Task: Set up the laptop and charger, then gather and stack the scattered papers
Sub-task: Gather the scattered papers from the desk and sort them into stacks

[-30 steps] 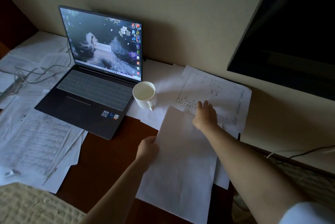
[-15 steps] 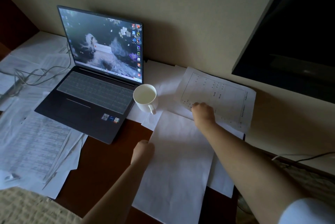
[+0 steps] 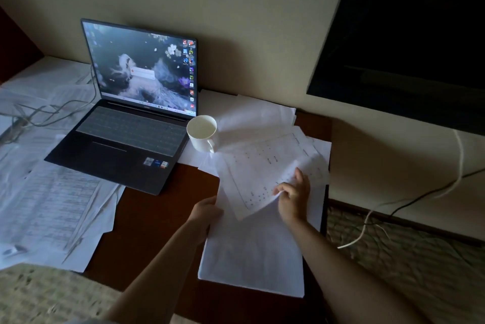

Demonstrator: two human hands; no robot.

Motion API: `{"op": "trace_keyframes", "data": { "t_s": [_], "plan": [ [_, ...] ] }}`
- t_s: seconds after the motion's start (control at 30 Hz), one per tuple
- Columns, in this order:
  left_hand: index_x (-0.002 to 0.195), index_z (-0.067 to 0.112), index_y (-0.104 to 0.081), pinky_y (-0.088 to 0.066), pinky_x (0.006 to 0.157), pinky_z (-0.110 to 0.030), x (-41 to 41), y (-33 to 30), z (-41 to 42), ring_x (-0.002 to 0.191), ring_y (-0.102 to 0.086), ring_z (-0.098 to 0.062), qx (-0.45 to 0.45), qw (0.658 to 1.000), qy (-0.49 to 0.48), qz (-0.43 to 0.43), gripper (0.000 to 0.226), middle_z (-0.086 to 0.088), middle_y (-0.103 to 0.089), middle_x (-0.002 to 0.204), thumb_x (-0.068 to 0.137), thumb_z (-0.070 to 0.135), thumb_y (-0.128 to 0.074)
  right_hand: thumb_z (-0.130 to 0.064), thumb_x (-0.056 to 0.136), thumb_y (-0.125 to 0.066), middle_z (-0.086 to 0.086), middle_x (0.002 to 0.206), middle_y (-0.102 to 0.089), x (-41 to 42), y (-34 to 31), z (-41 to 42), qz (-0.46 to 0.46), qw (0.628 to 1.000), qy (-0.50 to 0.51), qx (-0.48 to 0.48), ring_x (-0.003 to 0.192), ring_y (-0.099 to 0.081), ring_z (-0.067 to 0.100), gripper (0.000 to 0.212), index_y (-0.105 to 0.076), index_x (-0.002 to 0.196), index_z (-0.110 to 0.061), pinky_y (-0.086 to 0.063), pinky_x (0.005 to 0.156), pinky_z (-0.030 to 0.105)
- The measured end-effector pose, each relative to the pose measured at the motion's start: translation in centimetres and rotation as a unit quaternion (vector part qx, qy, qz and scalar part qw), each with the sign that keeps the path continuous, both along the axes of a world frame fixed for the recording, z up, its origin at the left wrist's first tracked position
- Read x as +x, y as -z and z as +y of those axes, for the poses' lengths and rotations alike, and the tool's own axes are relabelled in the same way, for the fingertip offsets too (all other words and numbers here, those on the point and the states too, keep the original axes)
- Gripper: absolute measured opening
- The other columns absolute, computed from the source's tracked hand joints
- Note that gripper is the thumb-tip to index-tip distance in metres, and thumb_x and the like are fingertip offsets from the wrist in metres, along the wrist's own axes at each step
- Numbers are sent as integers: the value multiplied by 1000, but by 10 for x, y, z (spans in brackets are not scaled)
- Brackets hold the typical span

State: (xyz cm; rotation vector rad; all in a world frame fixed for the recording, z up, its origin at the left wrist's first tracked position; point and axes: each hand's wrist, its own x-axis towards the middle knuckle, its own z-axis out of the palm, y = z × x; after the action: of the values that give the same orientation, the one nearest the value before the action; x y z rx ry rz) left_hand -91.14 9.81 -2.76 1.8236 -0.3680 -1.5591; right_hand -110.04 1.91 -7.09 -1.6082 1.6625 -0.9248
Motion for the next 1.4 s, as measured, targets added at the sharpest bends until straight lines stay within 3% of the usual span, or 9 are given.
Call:
{"op": "trace_keyframes", "data": {
  "t_s": [0.23,0.3,0.4,0.5,0.6,0.73,0.93,1.17,1.4],
  "plan": [
    [97,7,-63,-55,79,-53,-5,-3,27,94,-65,-37,-10,998,-44,47,11,-21,-66,105,92,11,-54,27,72,-39,15,146,-39,-55,-13,46,-32,978,-169,122,140,-32,25,60,-47,41,-22,-29,103,22],
    [88,11,-61,-56,67,-44,-3,-1,36,82,-65,-31,-32,992,-72,98,28,-17,-65,94,99,27,-41,24,73,-42,10,146,-41,-61,-17,57,21,969,-205,137,143,-27,23,57,-46,40,-23,-24,110,24],
    [108,14,-60,-52,74,-45,11,4,48,100,-60,-34,-23,983,-67,170,53,-14,-63,107,97,55,-29,17,79,-48,-1,149,-38,-63,-33,70,97,947,-260,160,144,-21,16,47,-47,46,-17,-21,106,16],
    [116,8,-62,-53,83,-51,10,2,53,105,-62,-36,-17,997,22,69,38,-17,-64,115,96,38,-50,18,79,-45,5,148,-40,-60,-46,81,139,932,-296,156,141,-28,21,42,-52,50,-11,-26,102,17],
    [116,7,-64,-54,84,-55,-3,6,57,96,-65,-34,-28,996,51,-71,28,-15,-66,111,89,2,-56,20,77,-43,24,125,-53,-55,-35,82,128,972,-160,117,122,-45,37,32,-68,68,2,-38,92,29],
    [115,6,-63,-55,62,-33,-18,7,62,83,-62,-21,-17,985,54,-164,34,-8,-65,102,88,-6,-45,1,87,-46,11,129,-51,-37,-31,83,35,982,3,186,104,-54,22,31,-61,110,-14,-39,58,18],
    [112,2,-57,-49,81,-44,-20,4,56,95,-60,-30,7,992,26,-121,23,-13,-63,104,91,13,-57,3,86,-45,3,145,-40,-32,-34,83,-29,976,-47,210,120,-46,19,49,-49,130,-20,-45,70,21],
    [109,6,-57,-54,67,-32,-24,11,48,91,-64,-26,1,978,96,-186,37,-10,-65,105,76,4,-72,-5,87,-50,17,133,-52,-42,-23,46,95,961,154,208,124,-48,33,43,-49,130,-3,-45,100,40],
    [125,4,-47,-53,79,-42,-31,15,40,100,-57,-30,-1,986,50,-161,52,-11,-57,109,78,-8,-64,-11,84,-61,20,130,-48,-36,-17,31,-52,917,233,321,110,-56,35,49,-45,129,1,-52,88,39]
  ]
}}
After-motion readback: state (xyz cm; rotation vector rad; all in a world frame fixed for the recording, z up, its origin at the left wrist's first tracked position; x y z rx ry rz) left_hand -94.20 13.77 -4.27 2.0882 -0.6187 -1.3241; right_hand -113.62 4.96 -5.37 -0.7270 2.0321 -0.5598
